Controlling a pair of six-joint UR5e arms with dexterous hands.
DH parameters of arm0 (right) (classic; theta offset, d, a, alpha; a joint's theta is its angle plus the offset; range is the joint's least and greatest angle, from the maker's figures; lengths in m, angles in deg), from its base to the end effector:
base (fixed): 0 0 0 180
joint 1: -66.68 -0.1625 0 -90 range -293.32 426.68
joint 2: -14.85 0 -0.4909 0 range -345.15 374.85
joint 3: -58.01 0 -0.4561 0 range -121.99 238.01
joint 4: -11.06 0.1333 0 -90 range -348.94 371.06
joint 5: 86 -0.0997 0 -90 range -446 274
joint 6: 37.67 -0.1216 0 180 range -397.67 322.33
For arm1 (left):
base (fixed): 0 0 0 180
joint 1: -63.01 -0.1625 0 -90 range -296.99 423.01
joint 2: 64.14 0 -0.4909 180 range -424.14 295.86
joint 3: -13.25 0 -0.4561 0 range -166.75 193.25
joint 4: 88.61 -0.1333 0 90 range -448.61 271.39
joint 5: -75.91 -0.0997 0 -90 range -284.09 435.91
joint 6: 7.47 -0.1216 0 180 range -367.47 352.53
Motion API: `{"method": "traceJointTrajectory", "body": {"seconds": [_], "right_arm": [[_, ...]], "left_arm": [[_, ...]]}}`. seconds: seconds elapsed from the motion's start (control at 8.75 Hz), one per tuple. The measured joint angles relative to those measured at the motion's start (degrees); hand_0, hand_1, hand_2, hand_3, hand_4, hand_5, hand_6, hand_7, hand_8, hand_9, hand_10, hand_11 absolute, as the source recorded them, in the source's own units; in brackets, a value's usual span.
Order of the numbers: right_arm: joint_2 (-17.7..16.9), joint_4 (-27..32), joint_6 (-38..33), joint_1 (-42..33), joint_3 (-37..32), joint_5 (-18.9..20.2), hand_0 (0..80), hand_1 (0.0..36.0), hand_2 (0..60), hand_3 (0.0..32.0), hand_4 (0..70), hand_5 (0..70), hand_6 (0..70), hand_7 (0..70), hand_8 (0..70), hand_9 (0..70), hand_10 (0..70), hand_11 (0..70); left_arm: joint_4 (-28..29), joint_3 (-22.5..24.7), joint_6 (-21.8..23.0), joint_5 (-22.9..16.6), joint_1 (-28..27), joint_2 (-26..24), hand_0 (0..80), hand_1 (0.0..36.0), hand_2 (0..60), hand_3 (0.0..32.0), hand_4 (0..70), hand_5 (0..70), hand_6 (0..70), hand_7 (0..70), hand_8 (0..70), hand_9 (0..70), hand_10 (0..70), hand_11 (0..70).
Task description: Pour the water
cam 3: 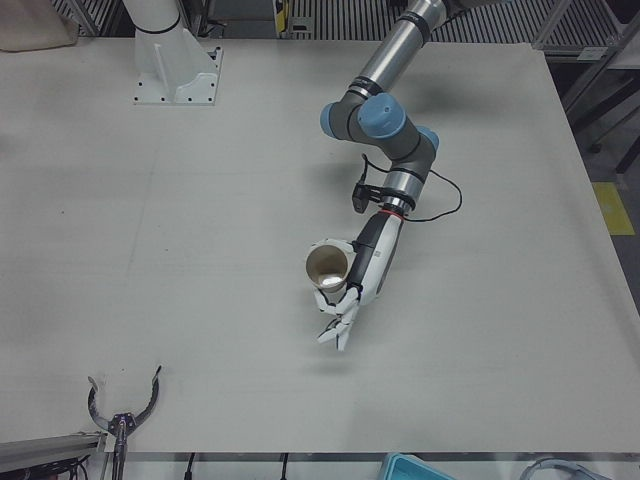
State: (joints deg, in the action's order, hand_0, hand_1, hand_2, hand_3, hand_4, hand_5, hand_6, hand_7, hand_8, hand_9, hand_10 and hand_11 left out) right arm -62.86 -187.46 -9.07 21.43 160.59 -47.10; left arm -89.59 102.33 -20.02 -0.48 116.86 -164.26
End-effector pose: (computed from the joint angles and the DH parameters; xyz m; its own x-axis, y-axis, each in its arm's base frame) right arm -0.2642 -0.5903 0.5410 -0.9069 -0.1317 0.4002 -0.4058 0.0176 -0.9138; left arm 0.2631 -0.6347 0.6546 -0.9185 -0.3510 -0.1822 0.1181 0.1964 -0.9734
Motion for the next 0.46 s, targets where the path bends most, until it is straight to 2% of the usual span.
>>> {"method": "traceJointTrajectory", "body": {"seconds": [0.11, 0.23, 0.34, 0.46], "right_arm": [[0.1, 0.0, -1.1, 1.2, -1.7, -0.5, 56.9, 28.6, 60.0, 0.0, 37.7, 70.0, 42.5, 40.9, 43.4, 56.6, 22.1, 34.1], [0.1, 0.1, -1.6, 1.9, -2.3, -0.8, 56.8, 28.6, 60.0, 0.0, 38.0, 70.0, 43.0, 41.3, 43.4, 56.6, 22.0, 34.0], [0.0, 0.0, -1.8, 2.2, -2.5, -0.9, 56.9, 28.3, 60.0, 0.0, 38.1, 70.0, 43.5, 41.6, 43.6, 56.7, 22.0, 33.9], [0.0, 0.0, -1.9, 2.4, -2.5, -0.9, 56.7, 27.8, 60.0, 0.0, 38.0, 70.0, 43.5, 41.7, 43.5, 56.6, 21.6, 33.5]], "left_arm": [[5.0, -4.2, 0.0, 1.9, 0.4, 1.6, 52.9, 36.0, 60.0, 0.0, 29.3, 70.0, 1.8, 21.3, 0.0, 2.8, 7.1, 13.0], [9.6, -8.0, 0.0, 3.4, 0.6, 2.9, 53.1, 34.5, 60.0, 0.0, 29.0, 70.0, 1.3, 21.4, 0.0, 2.8, 7.0, 12.7], [15.0, -12.5, -0.1, 5.4, 0.6, 4.1, 54.8, 25.3, 40.3, 0.0, 28.1, 70.0, 0.1, 20.9, 0.0, 2.7, 6.6, 11.9], [19.3, -16.8, -0.3, 6.7, 0.6, 4.7, 55.5, 19.1, 12.1, 0.0, 27.0, 45.8, 0.0, 18.1, 0.0, 2.2, 6.2, 11.0]]}}
